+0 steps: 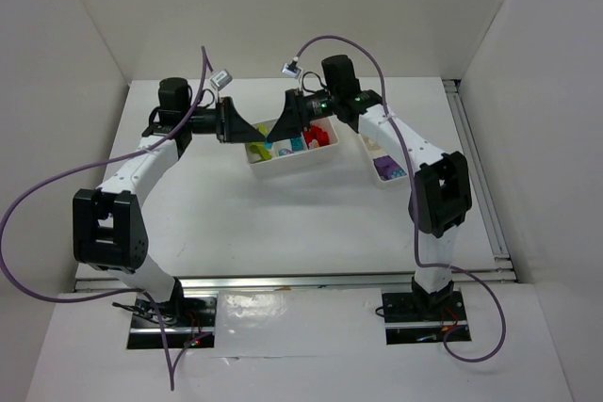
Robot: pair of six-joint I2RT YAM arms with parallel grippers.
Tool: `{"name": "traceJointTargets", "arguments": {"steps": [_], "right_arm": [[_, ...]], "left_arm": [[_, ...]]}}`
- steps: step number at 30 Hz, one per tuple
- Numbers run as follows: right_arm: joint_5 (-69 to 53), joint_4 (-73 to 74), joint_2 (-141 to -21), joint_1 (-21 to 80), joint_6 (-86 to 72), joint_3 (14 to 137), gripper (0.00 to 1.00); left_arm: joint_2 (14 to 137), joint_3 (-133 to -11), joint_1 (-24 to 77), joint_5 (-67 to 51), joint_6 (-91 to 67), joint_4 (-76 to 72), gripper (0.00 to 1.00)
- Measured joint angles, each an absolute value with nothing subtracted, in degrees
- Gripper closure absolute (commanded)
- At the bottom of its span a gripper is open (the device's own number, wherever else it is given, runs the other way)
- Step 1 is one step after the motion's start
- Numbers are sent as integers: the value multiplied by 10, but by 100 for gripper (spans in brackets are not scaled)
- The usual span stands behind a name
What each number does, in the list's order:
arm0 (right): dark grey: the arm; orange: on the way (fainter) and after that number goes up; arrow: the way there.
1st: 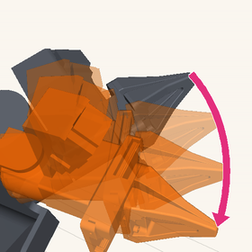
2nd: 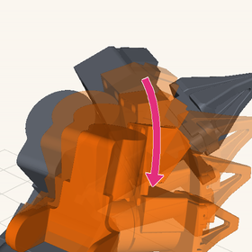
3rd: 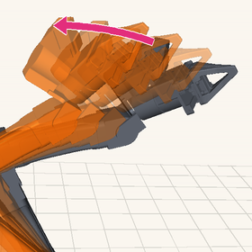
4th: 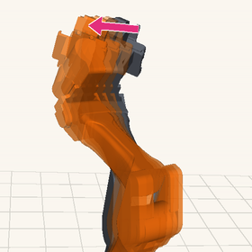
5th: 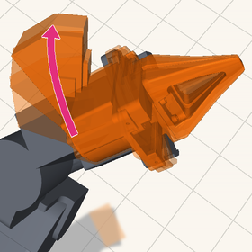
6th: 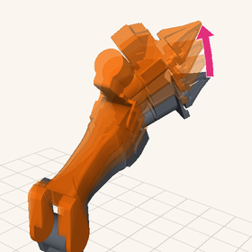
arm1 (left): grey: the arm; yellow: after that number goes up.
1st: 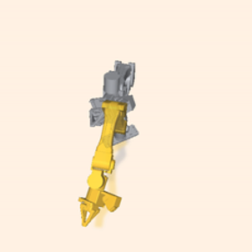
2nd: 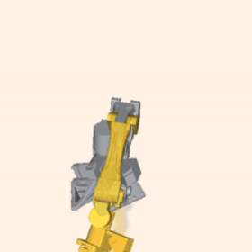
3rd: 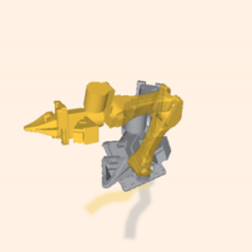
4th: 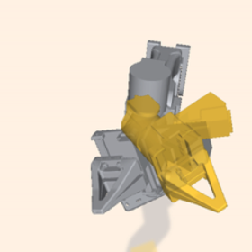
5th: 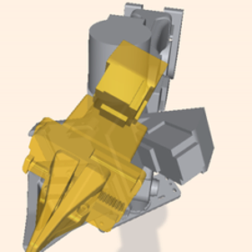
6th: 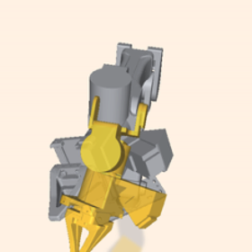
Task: Sort the legos into containers by color
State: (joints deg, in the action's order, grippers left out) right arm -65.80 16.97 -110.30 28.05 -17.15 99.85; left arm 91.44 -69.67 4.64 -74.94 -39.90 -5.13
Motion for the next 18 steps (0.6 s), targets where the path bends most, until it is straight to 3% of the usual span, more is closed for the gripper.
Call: {"name": "traceJointTargets", "arguments": {"steps": [4,7,8,9,12,18], "right_arm": [[-672,163,-1104,281,-175,999,47],[-682,159,-1108,281,-177,999,66],[-686,158,-1110,281,-182,999,77],[-687,158,-1111,281,-185,999,81],[-683,159,-1111,280,-185,999,91],[-639,163,-1106,266,-182,973,95]], "left_arm": [[914,-697,46,-750,-411,-68,100],[914,-697,46,-752,-418,-76,100],[914,-697,46,-754,-419,-77,100],[915,-697,46,-755,-420,-78,100],[915,-697,45,-752,-421,-78,100],[915,-696,22,-743,-425,-81,100]]}}
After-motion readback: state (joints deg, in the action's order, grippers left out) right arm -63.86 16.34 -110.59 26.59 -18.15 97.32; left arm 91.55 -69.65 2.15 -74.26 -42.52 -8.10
